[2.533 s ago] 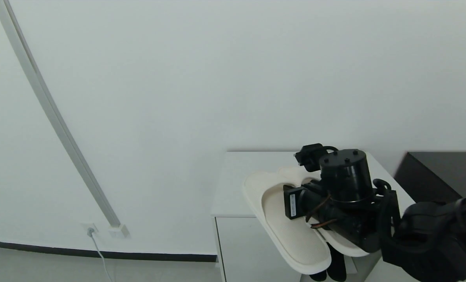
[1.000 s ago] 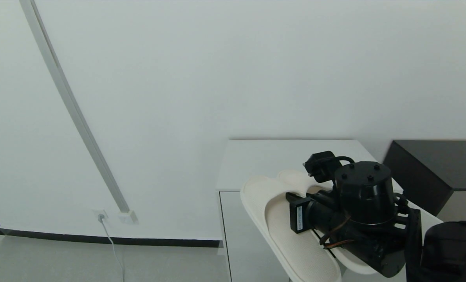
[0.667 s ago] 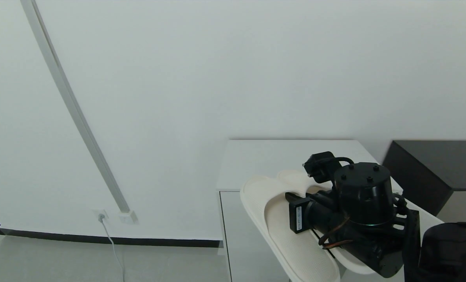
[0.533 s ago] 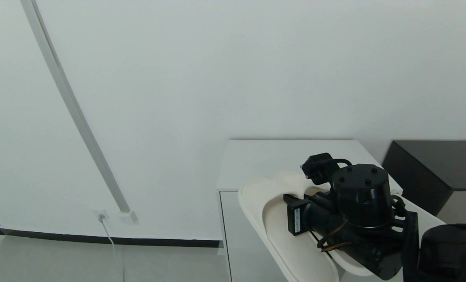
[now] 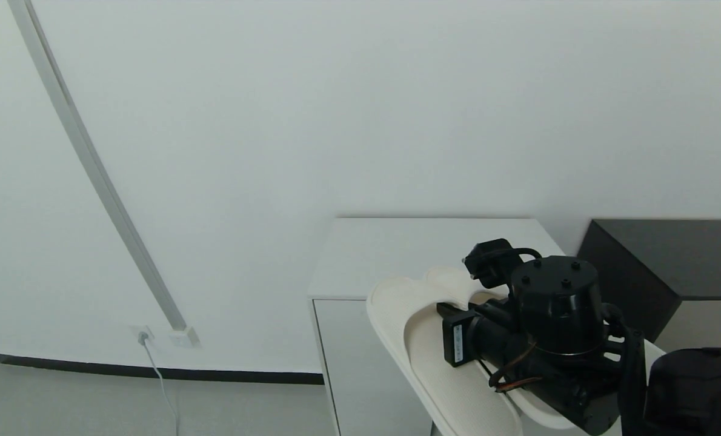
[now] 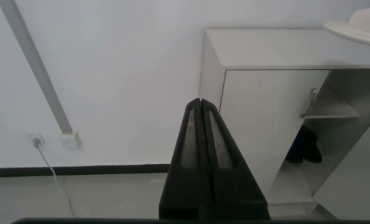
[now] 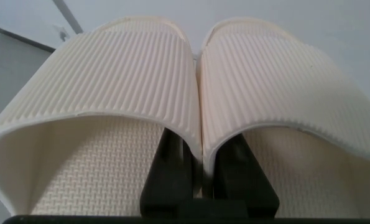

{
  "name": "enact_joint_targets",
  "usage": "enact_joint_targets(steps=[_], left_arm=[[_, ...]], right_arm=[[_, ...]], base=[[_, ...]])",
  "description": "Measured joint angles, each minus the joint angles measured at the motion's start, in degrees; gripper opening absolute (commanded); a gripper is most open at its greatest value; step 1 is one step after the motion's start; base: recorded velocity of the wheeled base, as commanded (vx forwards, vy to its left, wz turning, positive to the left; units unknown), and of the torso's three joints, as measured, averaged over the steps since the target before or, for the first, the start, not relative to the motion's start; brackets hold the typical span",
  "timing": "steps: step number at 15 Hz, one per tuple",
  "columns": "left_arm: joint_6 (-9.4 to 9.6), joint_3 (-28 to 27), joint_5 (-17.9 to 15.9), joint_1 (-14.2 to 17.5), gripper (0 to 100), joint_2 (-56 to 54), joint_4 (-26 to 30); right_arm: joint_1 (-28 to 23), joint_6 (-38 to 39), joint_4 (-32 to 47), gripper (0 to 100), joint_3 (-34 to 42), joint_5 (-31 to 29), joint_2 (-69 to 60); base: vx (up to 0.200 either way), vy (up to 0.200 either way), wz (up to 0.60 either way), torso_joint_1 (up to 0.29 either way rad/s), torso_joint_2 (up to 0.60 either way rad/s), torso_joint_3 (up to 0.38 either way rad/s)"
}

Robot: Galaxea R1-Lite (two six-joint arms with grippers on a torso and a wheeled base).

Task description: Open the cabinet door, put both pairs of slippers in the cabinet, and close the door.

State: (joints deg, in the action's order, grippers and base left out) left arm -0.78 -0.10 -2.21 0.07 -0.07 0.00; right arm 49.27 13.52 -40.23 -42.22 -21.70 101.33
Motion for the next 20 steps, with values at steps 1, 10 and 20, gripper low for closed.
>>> enact_joint_targets(steps=[1,10,20], left_arm=[[0.02,0.00,0.00,0.00,0,0.00,0.00],[0.00,0.02,0.00,-0.02,0,0.00,0.00],[0.02,0.00,0.02,-0.05,0,0.00,0.00]], right_arm=[[-0.07,0.00,0.00,0,0.02,-0.02,0.02],[-0.22,-0.09,-1.62,0,0.99,0.00,0.40],[-0.90,-1.51,-4.05,0,2.74,0.11,0.66]], base=[[0.000,-0.200,0.00,0.002,0.00,0.007],[0.000,-0.200,0.00,0.003,0.00,0.002],[0.000,0.000,0.00,0.000,0.00,0.000]])
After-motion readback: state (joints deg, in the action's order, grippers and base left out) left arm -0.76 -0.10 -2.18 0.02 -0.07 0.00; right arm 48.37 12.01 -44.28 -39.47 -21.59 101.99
